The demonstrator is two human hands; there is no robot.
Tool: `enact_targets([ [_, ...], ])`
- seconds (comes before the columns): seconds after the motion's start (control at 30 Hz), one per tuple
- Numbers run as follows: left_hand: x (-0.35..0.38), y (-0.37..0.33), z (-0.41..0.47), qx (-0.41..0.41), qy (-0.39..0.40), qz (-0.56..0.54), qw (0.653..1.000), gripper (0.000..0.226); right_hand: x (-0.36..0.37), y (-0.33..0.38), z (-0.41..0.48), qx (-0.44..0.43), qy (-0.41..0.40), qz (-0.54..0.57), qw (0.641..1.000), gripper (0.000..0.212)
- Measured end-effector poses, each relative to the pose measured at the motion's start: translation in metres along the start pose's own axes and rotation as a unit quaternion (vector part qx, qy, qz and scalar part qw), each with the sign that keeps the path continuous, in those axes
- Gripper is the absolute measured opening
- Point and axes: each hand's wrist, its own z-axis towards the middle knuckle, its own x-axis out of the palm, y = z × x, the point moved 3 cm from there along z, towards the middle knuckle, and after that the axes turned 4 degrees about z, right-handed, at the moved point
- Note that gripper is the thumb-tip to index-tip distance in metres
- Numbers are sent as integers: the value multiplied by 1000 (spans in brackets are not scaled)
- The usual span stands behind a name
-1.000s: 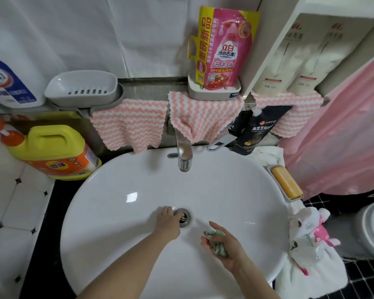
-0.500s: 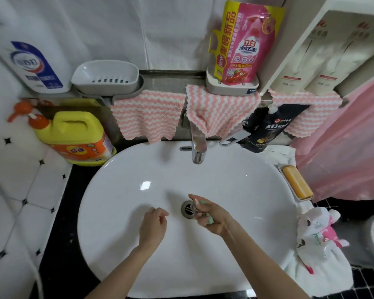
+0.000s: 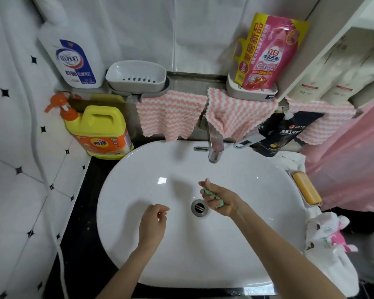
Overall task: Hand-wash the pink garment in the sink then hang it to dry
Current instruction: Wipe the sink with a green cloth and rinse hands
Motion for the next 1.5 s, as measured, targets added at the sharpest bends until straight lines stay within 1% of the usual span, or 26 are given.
enact_targets([
  [0.03,-1,0,0,-1,0,-2,1000,30,2,0,0,5,-5,-15,1000,35],
  [0.1,-4,1,-2,-4,0,-6,1000,30,9,0,-3,-5,-41,-50,998,9],
  [0.13,-5,1,-3,-5,0,-7,1000,30,11,0,-4,-17,-55,-59,997,6],
  [0.2,-8,1,-4,-5,3,-6,1000,30,15,2,-5,-23,-59,-76,995,23],
  [0.27,-10,0,-6,-3,6,-7,1000,32,19,2,-6,-17,-45,-84,995,30],
  [0.33,-12,1,-7,-2,7,-5,1000,32,20,2,-3,-13,-46,-85,995,25],
  [0.4,-14,1,-8,-2,7,-2,1000,32,21,3,-2,-17,-64,-125,990,13],
  [0.43,-15,2,-8,-1,5,-2,1000,31,20,3,-1,-18,-79,-151,985,14],
  [0.57,-19,3,-9,5,0,3,1000,31,23,7,-2,-33,-154,-223,962,40],
  [0.67,-20,4,-9,7,0,7,1000,32,28,7,-5,-45,-178,-226,957,47],
  [0.8,-20,3,-8,14,1,7,1000,32,33,4,-3,-47,-197,-209,957,48],
  [0.9,-18,3,-7,14,0,8,1000,33,34,-1,-1,-51,-206,-175,961,46],
  [1.07,-19,4,-6,15,-11,6,1000,34,33,-5,0,-89,-232,-149,957,38],
  [1.17,-21,5,-7,17,-15,4,1000,36,35,-7,-1,-102,-253,-147,951,38],
  [1.4,-21,3,-8,15,-13,-2,1000,41,36,-3,1,-135,-262,-153,943,39],
  [1.5,-20,2,-6,19,-15,-1,1000,39,34,-4,3,-93,-244,-160,952,45],
])
